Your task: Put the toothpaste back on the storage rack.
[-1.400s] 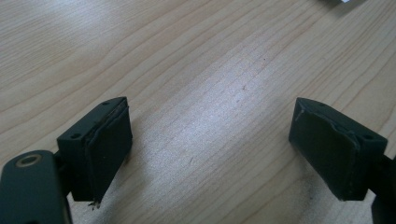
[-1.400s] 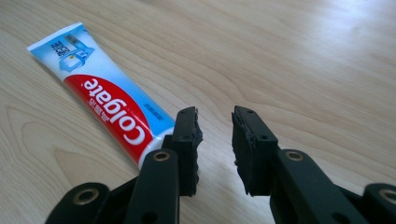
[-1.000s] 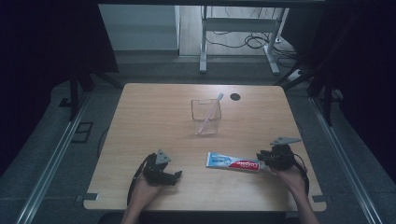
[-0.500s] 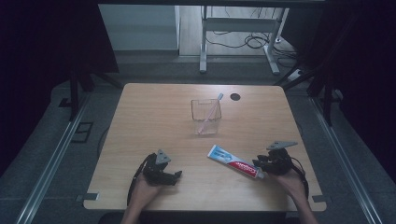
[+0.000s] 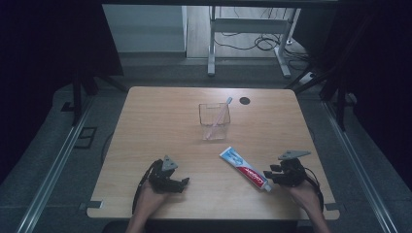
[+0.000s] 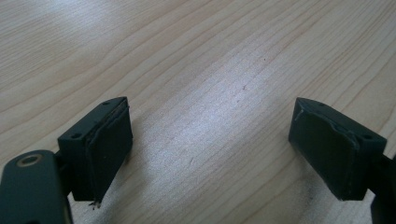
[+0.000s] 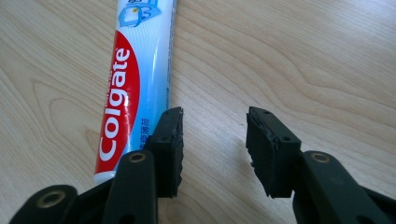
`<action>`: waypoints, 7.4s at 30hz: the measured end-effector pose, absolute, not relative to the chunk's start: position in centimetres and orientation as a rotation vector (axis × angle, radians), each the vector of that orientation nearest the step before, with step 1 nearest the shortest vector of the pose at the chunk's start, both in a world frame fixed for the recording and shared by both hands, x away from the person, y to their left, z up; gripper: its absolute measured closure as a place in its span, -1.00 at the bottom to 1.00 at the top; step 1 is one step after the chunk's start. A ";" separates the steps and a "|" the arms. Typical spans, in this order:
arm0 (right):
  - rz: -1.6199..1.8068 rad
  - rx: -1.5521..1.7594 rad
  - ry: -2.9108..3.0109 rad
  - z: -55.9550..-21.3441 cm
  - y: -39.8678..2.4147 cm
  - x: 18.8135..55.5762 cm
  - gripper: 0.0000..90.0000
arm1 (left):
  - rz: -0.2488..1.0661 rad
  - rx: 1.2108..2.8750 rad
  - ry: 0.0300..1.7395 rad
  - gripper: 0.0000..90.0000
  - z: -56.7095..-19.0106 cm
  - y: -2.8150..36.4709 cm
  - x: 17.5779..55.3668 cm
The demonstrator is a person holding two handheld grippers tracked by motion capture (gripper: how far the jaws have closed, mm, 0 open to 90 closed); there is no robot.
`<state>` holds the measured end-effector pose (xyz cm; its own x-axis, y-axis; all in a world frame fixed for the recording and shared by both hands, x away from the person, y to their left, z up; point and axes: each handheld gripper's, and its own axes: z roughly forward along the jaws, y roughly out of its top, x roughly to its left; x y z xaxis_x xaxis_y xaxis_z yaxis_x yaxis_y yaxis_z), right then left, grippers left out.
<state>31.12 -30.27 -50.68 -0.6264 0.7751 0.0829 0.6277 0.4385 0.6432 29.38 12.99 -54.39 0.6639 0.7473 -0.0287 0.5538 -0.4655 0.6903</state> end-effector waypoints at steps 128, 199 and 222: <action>0.653 1.010 2.753 -42.8 -20.5 36.9 0.61 | 0.368 2.210 0.988 -0.70 -54.3 13.1 29.4; 0.945 0.922 2.525 -36.8 -16.1 45.0 0.61 | 0.368 2.206 0.990 -0.70 -54.3 13.1 29.4; 1.027 0.946 2.475 -37.0 -12.8 48.2 0.62 | 0.370 2.207 0.988 -0.70 -54.3 13.1 29.4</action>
